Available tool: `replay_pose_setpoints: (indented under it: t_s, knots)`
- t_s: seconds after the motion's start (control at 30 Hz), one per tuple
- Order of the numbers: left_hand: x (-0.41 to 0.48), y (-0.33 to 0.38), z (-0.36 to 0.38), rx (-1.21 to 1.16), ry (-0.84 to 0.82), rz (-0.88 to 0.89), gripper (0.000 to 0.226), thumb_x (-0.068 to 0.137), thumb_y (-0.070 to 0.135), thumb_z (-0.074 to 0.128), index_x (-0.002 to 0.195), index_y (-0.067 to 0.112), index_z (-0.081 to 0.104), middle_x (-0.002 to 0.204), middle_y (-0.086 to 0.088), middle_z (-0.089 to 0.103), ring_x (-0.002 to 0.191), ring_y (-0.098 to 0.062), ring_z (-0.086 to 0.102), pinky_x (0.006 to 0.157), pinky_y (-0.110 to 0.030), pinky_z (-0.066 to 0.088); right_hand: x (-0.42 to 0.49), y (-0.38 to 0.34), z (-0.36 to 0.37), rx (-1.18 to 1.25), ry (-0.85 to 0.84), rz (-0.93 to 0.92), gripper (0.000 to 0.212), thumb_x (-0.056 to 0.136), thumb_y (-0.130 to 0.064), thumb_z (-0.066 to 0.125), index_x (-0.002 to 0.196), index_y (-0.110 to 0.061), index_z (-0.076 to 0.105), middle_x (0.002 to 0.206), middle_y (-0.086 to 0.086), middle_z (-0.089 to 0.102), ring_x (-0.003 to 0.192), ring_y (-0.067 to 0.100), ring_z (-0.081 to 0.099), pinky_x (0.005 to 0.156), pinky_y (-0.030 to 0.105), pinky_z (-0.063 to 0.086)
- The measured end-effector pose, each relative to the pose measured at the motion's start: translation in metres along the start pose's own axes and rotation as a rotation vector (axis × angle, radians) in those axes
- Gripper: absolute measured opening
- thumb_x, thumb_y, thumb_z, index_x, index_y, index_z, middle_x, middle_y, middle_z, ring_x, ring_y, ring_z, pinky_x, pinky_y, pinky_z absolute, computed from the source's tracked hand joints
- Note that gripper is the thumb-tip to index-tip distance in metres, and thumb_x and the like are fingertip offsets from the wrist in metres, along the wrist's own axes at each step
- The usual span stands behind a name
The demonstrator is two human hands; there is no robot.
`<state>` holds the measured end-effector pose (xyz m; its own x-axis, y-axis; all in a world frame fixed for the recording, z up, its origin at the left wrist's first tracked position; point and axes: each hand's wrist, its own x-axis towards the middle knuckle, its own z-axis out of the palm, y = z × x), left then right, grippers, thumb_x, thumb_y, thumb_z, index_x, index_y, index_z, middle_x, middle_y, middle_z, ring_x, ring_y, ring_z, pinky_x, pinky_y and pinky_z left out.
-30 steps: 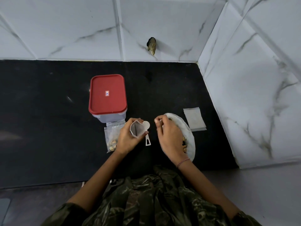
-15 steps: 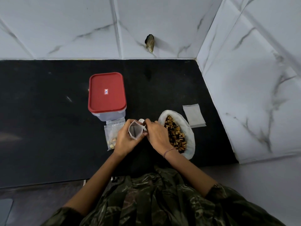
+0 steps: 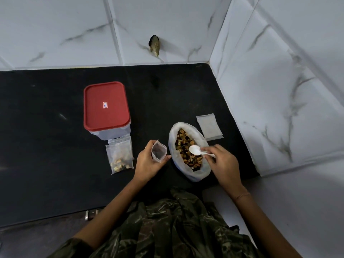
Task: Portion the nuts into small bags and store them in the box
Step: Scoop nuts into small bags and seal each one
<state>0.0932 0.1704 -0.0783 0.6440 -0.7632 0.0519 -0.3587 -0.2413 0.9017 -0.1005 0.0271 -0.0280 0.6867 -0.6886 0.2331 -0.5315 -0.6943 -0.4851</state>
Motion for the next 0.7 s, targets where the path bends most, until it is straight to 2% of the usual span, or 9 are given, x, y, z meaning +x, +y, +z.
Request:
replay_pose_setpoints:
  t_s: [0.07,0.13,0.23,0.33,0.43,0.53,0.7]
  knots:
    - [0.000,0.003,0.006,0.014,-0.028,0.002,0.047,0.072,0.041,0.081,0.105,0.021,0.054,0.094,0.011,0.063,0.087,-0.003,0.062,0.075,-0.027,0.054,-0.012,0.010,0.001,-0.064,-0.005,-0.096,0.018,0.078,-0.006,0.072,0.093,-0.015,0.071,0.085,-0.001,0.063,0.074,0.018,0.060,0.060,0.033,0.049]
    - [0.000,0.008,0.012,0.043,-0.052,-0.004,0.045,0.072,0.043,0.080,0.103,0.025,0.053,0.093,0.014,0.063,0.086,-0.002,0.062,0.072,-0.027,0.054,-0.023,0.015,0.002,-0.120,-0.039,-0.192,0.012,0.082,-0.012,0.065,0.092,-0.014,0.071,0.085,-0.001,0.061,0.074,0.018,0.057,0.062,0.029,0.045]
    - [0.002,0.010,0.020,0.108,-0.077,-0.010,0.046,0.072,0.047,0.078,0.103,0.025,0.053,0.093,0.015,0.062,0.085,-0.001,0.062,0.071,-0.023,0.052,-0.034,0.016,0.006,-0.248,-0.112,-0.340,0.027,0.086,-0.024,0.046,0.092,-0.013,0.071,0.087,0.001,0.062,0.076,0.016,0.055,0.065,0.022,0.037]
    - [0.003,0.008,0.026,0.195,-0.081,0.014,0.051,0.070,0.049,0.078,0.104,0.021,0.053,0.094,0.011,0.064,0.084,-0.005,0.062,0.071,-0.025,0.052,-0.039,0.019,0.009,-0.315,-0.137,-0.424,0.029,0.085,-0.021,0.044,0.091,-0.011,0.070,0.088,0.003,0.064,0.079,0.015,0.052,0.066,0.023,0.040]
    - [0.005,0.008,0.029,0.228,-0.097,0.053,0.049,0.070,0.045,0.080,0.100,0.017,0.053,0.091,0.008,0.063,0.081,-0.008,0.061,0.071,-0.031,0.053,-0.033,0.024,0.016,-0.309,-0.141,-0.418,0.026,0.088,-0.019,0.044,0.087,-0.008,0.068,0.088,0.006,0.064,0.082,0.015,0.047,0.070,0.022,0.037]
    - [0.006,0.008,0.029,0.220,-0.113,0.076,0.046,0.070,0.038,0.081,0.098,0.015,0.052,0.089,0.008,0.062,0.081,-0.008,0.061,0.072,-0.032,0.052,-0.021,0.024,0.022,-0.262,-0.146,-0.397,0.024,0.090,-0.017,0.045,0.085,-0.006,0.066,0.085,0.007,0.062,0.079,0.019,0.050,0.069,0.027,0.045]
    - [0.008,0.006,0.028,0.188,-0.139,0.043,0.045,0.069,0.033,0.083,0.098,0.018,0.051,0.091,0.010,0.060,0.085,-0.007,0.058,0.077,-0.032,0.051,-0.001,0.014,0.022,-0.159,-0.138,-0.259,0.027,0.086,-0.018,0.042,0.086,-0.008,0.067,0.083,0.004,0.062,0.082,0.015,0.047,0.073,0.020,0.037]
